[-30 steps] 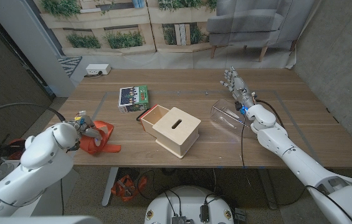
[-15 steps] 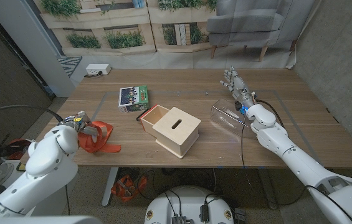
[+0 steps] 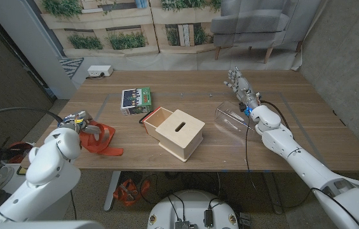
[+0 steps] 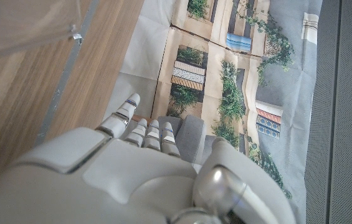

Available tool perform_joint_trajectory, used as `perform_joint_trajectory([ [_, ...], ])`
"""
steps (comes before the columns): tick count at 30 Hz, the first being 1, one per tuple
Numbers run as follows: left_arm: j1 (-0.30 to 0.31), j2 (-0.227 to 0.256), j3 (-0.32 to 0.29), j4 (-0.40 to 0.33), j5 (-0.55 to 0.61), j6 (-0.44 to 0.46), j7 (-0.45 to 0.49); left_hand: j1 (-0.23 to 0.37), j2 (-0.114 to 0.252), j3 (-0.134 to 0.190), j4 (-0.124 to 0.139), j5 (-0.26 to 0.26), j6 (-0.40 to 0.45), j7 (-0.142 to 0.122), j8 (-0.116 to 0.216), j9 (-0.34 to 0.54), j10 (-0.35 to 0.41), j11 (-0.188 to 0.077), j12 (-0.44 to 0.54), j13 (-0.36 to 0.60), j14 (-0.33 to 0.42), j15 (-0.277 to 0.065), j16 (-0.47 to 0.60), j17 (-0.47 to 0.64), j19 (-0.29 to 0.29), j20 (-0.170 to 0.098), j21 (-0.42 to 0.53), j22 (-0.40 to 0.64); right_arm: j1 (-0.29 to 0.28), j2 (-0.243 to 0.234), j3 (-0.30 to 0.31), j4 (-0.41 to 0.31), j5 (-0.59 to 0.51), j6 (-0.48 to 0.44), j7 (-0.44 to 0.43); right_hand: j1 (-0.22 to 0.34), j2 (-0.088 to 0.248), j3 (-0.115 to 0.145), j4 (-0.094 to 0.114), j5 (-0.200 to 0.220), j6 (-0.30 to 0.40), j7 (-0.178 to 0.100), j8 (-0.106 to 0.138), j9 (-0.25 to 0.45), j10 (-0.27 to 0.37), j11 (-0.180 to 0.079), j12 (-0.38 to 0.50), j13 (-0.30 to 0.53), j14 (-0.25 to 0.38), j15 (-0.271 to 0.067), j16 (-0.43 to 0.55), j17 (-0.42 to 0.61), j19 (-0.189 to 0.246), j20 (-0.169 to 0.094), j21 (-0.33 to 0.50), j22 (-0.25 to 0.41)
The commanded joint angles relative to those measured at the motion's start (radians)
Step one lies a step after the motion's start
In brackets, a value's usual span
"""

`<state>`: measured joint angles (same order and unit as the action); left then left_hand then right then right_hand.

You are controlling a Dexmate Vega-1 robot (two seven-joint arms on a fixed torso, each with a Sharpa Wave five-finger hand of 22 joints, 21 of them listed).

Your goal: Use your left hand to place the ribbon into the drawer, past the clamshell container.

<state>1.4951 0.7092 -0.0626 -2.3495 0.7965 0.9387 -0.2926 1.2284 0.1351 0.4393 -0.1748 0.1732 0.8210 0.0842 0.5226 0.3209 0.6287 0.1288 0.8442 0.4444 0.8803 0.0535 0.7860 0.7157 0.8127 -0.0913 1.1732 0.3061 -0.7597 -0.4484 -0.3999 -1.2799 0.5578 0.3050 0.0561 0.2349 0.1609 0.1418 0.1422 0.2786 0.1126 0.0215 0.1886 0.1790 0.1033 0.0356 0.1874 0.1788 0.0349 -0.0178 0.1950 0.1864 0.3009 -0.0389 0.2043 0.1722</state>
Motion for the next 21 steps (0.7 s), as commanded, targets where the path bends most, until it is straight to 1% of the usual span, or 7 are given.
perform_joint_trajectory([
  [1, 0.003, -0.062, -0.019, -0.023, 0.022, -0.053, 0.041, 0.012, 0.003, 0.033, 0.014, 0.005, 0.037, 0.026, 0.046, 0.01, 0.211, -0.194, 0.006, 0.214, 0.184, -0.28, -0.003, 0.008, 0.014, -0.066, 0.014, -0.005, 0.006, 0.001, 0.001, 0.009, -0.001, 0.008, 0.007, -0.002, -0.002, 0.009, -0.003, -0.001, 0.005, 0.001, 0.001, 0.005, 0.009, 0.001, 0.003, 0.005, 0.013, 0.0, -0.003, -0.001, 0.011, -0.013, -0.001, 0.003],
  [12, -0.003, -0.106, -0.027, -0.034, 0.038, -0.089, 0.078, 0.012, 0.0, 0.042, 0.013, 0.004, 0.039, 0.03, 0.047, 0.02, 0.213, -0.192, 0.005, 0.231, 0.196, -0.28, -0.008, 0.021, 0.014, -0.068, 0.032, -0.018, 0.006, 0.0, 0.002, 0.01, 0.002, 0.011, 0.011, -0.002, -0.003, 0.011, -0.004, -0.001, 0.004, 0.001, 0.001, 0.005, 0.008, 0.0, 0.003, 0.005, 0.013, -0.001, -0.004, -0.001, 0.012, -0.014, -0.001, 0.003],
  [15, -0.002, -0.124, -0.03, -0.039, 0.042, -0.1, 0.099, 0.012, -0.001, 0.044, 0.013, 0.004, 0.039, 0.032, 0.048, 0.024, 0.216, -0.193, 0.005, 0.237, 0.198, -0.28, -0.01, 0.025, 0.013, -0.068, 0.037, -0.022, 0.003, -0.001, 0.004, 0.005, 0.003, 0.011, 0.01, -0.002, -0.003, 0.012, -0.004, -0.001, 0.004, 0.002, 0.001, 0.005, 0.008, 0.002, 0.003, 0.005, 0.013, -0.001, -0.004, -0.001, 0.012, -0.014, -0.001, 0.003],
  [19, -0.005, -0.143, -0.032, -0.049, 0.043, -0.118, 0.119, 0.011, -0.001, 0.047, 0.013, 0.004, 0.039, 0.034, 0.048, 0.028, 0.214, -0.192, 0.003, 0.242, 0.201, -0.279, -0.012, 0.029, 0.012, -0.07, 0.043, -0.026, -0.004, -0.006, 0.007, -0.008, 0.007, 0.01, 0.009, -0.002, -0.003, 0.012, -0.004, -0.001, 0.004, 0.001, 0.001, 0.005, 0.008, 0.0, 0.003, 0.005, 0.013, -0.001, -0.004, -0.001, 0.012, -0.014, -0.001, 0.003],
  [21, -0.008, -0.151, -0.033, -0.053, 0.042, -0.126, 0.126, 0.011, -0.002, 0.049, 0.013, 0.004, 0.038, 0.029, 0.049, 0.032, 0.217, -0.19, 0.004, 0.246, 0.203, -0.279, -0.013, 0.031, 0.011, -0.069, 0.047, -0.029, -0.007, -0.009, 0.008, -0.014, 0.007, 0.011, 0.01, -0.002, -0.003, 0.013, -0.004, -0.001, 0.004, 0.002, 0.001, 0.005, 0.008, -0.001, 0.003, 0.005, 0.013, -0.001, -0.004, -0.001, 0.012, -0.014, -0.001, 0.003],
])
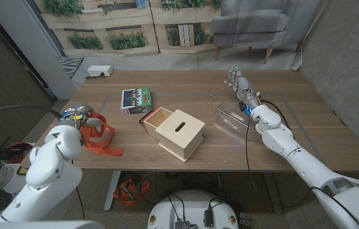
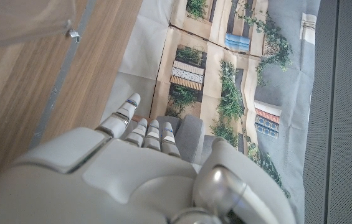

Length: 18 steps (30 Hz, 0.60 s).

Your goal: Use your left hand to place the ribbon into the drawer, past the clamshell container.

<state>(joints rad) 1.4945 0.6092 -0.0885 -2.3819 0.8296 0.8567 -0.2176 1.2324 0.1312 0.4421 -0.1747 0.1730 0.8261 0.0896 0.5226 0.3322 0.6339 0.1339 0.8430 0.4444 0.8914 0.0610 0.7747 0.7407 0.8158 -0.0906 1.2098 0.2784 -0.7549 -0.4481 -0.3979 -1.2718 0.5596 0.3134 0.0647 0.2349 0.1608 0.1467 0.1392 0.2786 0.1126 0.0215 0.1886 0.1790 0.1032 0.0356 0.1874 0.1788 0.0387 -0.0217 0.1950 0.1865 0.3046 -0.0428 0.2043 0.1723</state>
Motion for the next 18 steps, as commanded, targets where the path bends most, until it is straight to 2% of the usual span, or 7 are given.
perform_joint_trajectory([
  [1, -0.007, -0.055, -0.008, -0.022, 0.008, -0.049, 0.055, 0.007, 0.002, 0.047, 0.013, 0.004, 0.034, 0.023, 0.049, 0.021, 0.212, -0.195, 0.005, 0.248, 0.193, -0.287, -0.003, 0.008, 0.008, -0.07, 0.012, -0.003, -0.013, -0.01, 0.006, -0.024, 0.005, 0.004, 0.003, -0.003, -0.003, 0.008, -0.001, -0.001, 0.005, 0.001, 0.002, 0.005, 0.009, -0.001, 0.003, 0.005, 0.009, 0.003, -0.004, -0.001, 0.009, -0.01, -0.001, 0.003],
  [18, -0.007, -0.142, -0.026, -0.019, -0.027, -0.157, 0.188, 0.002, -0.002, 0.061, 0.013, 0.003, 0.037, 0.025, 0.048, 0.033, 0.217, -0.199, -0.005, 0.266, 0.2, -0.287, -0.016, 0.026, 0.002, -0.076, 0.04, -0.025, -0.051, -0.039, 0.013, -0.097, 0.005, -0.004, -0.014, -0.004, -0.005, 0.01, -0.001, -0.002, 0.007, 0.002, 0.002, 0.005, 0.011, 0.003, 0.004, 0.005, 0.011, 0.004, -0.003, 0.0, 0.01, -0.01, -0.001, 0.003],
])
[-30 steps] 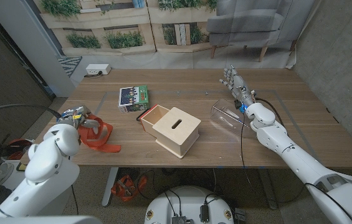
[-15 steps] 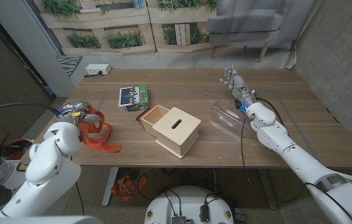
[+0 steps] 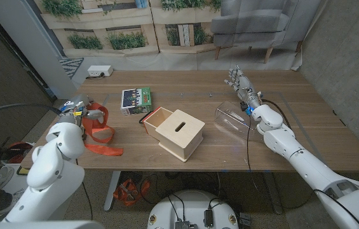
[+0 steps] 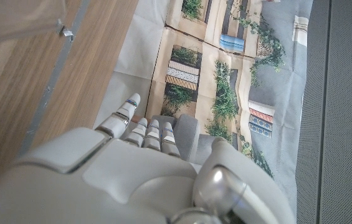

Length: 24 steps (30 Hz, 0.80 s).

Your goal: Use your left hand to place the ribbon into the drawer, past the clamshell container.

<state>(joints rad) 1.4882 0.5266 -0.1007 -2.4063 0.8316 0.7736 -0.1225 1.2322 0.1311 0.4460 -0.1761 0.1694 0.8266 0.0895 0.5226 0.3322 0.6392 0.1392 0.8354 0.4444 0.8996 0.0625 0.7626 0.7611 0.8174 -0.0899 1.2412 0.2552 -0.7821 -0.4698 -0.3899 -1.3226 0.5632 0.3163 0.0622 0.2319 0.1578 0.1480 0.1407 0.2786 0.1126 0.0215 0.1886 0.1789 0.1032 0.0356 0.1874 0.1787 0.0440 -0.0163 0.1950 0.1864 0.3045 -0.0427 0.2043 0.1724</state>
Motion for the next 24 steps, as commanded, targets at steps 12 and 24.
perform_joint_trajectory([
  [12, -0.044, -0.104, -0.006, 0.069, -0.093, -0.18, 0.215, -0.004, -0.005, 0.068, 0.016, 0.007, 0.042, 0.024, 0.044, 0.038, 0.217, -0.209, -0.009, 0.274, 0.199, -0.288, -0.022, 0.008, -0.001, -0.082, 0.03, -0.021, -0.031, -0.034, 0.005, -0.076, 0.0, -0.015, -0.012, -0.002, -0.003, 0.011, -0.003, -0.003, 0.01, 0.002, 0.003, 0.005, 0.012, 0.003, 0.004, 0.006, 0.008, -0.002, -0.003, 0.0, 0.013, -0.011, -0.001, 0.003],
  [24, -0.095, -0.094, 0.016, 0.101, -0.132, -0.197, 0.226, -0.01, -0.01, 0.077, 0.016, 0.007, 0.047, 0.021, 0.04, 0.04, 0.223, -0.211, -0.019, 0.278, 0.21, -0.289, -0.038, 0.004, -0.004, -0.085, 0.046, -0.038, -0.033, -0.039, 0.009, -0.078, 0.004, -0.011, -0.01, -0.003, -0.004, 0.013, -0.003, -0.004, 0.01, 0.003, 0.003, 0.005, 0.012, 0.005, 0.004, 0.006, 0.008, -0.001, -0.003, 0.0, 0.014, -0.01, -0.001, 0.003],
])
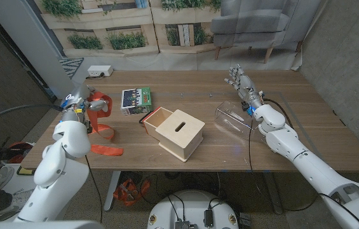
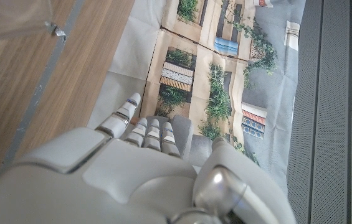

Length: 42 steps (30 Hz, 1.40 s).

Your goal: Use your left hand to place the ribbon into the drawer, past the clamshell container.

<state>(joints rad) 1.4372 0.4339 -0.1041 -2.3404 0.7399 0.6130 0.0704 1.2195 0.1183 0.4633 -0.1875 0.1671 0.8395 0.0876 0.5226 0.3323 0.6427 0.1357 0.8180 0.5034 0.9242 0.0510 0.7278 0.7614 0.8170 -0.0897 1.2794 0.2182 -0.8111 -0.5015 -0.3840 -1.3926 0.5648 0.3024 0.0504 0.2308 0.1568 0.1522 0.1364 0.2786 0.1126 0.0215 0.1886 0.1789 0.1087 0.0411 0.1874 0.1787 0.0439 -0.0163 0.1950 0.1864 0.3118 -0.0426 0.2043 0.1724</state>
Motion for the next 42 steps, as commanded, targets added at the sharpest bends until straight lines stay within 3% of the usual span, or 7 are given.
perform_joint_trajectory([
  [1, -0.047, 0.0, 0.021, 0.038, -0.044, -0.039, 0.035, 0.002, 0.002, 0.061, 0.027, 0.01, 0.034, 0.021, 0.04, 0.04, 0.22, -0.206, -0.004, 0.219, 0.185, -0.277, -0.005, 0.005, -0.005, -0.084, 0.009, -0.003, -0.004, -0.008, 0.003, -0.008, 0.003, 0.003, 0.002, -0.002, -0.003, 0.009, 0.001, -0.004, 0.01, 0.003, 0.003, 0.005, 0.007, -0.002, 0.004, 0.006, 0.008, -0.002, -0.003, 0.0, 0.006, -0.011, -0.002, 0.003],
  [21, -0.09, 0.049, 0.069, 0.057, -0.056, -0.092, 0.074, -0.009, -0.002, 0.074, 0.029, 0.011, 0.039, 0.017, 0.035, 0.046, 0.226, -0.215, -0.02, 0.228, 0.195, -0.276, -0.025, 0.011, -0.012, -0.089, 0.031, -0.021, -0.003, -0.011, 0.006, -0.005, 0.005, 0.011, 0.007, -0.004, -0.004, 0.013, 0.001, -0.005, 0.009, 0.003, 0.003, 0.005, 0.006, -0.003, 0.003, 0.006, 0.008, -0.002, -0.004, 0.0, 0.006, -0.012, -0.003, 0.003],
  [30, -0.099, 0.092, 0.075, 0.069, -0.071, -0.142, 0.071, -0.016, -0.005, 0.08, 0.031, 0.012, 0.043, 0.014, 0.033, 0.047, 0.23, -0.22, -0.027, 0.232, 0.199, -0.276, -0.033, 0.016, -0.017, -0.09, 0.039, -0.027, -0.005, -0.011, 0.009, -0.006, 0.009, 0.012, 0.005, -0.005, -0.005, 0.014, 0.001, -0.006, 0.01, 0.003, 0.003, 0.005, 0.006, -0.004, 0.003, 0.006, 0.008, -0.002, -0.004, 0.0, 0.007, -0.012, -0.003, 0.003],
  [42, -0.092, 0.181, 0.043, 0.109, -0.137, -0.301, 0.061, -0.031, -0.007, 0.087, 0.036, 0.014, 0.043, 0.004, 0.028, 0.047, 0.231, -0.227, -0.036, 0.242, 0.195, -0.276, -0.051, 0.017, -0.029, -0.091, 0.043, -0.034, -0.005, -0.007, 0.011, 0.007, 0.012, 0.021, 0.009, -0.006, -0.005, 0.016, 0.0, -0.007, 0.009, 0.003, 0.002, 0.005, 0.008, -0.005, 0.004, 0.006, 0.007, -0.001, -0.004, 0.0, 0.007, -0.013, -0.003, 0.003],
])
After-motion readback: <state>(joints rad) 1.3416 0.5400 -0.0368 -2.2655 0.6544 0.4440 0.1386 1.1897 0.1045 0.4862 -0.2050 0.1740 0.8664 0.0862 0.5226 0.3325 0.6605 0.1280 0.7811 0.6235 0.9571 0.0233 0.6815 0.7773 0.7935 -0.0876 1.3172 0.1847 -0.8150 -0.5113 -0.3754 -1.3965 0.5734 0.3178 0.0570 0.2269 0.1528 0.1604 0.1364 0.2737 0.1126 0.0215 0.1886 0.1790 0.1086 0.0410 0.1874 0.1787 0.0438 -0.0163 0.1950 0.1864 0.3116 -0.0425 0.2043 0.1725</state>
